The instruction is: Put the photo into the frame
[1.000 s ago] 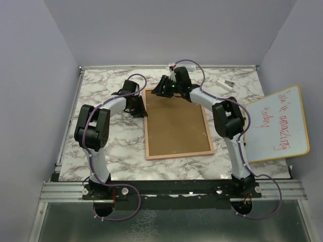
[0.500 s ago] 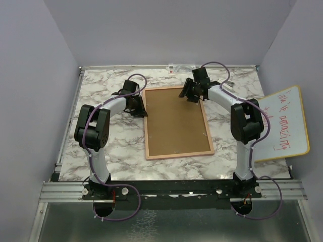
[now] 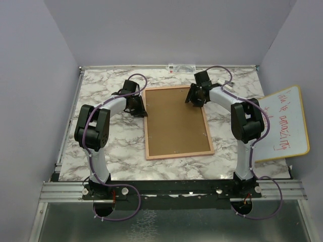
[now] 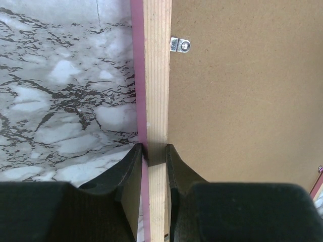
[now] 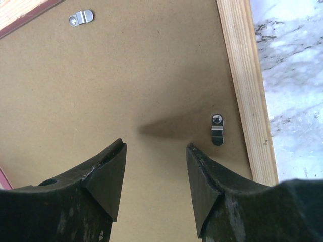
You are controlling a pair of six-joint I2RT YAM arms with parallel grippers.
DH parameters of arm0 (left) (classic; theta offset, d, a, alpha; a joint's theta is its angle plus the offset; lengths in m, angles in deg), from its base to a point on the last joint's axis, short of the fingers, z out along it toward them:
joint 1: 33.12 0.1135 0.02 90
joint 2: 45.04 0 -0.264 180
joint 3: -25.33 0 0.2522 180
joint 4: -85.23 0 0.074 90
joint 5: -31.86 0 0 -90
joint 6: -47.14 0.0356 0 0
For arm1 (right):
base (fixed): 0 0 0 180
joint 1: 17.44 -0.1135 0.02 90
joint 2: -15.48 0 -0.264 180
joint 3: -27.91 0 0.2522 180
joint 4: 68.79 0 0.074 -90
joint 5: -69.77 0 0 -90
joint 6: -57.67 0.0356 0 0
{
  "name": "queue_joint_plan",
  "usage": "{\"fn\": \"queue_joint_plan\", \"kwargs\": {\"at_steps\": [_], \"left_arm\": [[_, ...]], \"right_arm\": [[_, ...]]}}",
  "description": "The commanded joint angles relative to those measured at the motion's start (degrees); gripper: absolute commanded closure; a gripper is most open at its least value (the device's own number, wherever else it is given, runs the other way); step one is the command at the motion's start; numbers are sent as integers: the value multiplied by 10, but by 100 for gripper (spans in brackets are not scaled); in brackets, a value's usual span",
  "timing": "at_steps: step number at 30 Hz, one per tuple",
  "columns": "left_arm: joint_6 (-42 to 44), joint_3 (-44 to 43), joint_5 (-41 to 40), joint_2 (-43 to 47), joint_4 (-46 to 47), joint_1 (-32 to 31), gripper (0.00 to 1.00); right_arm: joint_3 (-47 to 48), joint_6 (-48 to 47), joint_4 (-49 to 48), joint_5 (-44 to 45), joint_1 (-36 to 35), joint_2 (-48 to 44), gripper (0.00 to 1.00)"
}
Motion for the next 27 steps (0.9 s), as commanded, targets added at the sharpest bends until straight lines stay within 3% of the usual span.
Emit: {"fn": "queue_joint_plan", "kwargs": {"at_steps": [1,20,27], "left_arm": [[15,-1,-31,-20,-22,5,80],[14,4,-37,-22,-22,5,81],[14,2,-60,-26,-36,5,84]], "right_arm": [[-14,-29,-20,8,10,22,45],[-13,-49,13,48,43,27,51],[-12,-106,-4,87,43,20,51]]}}
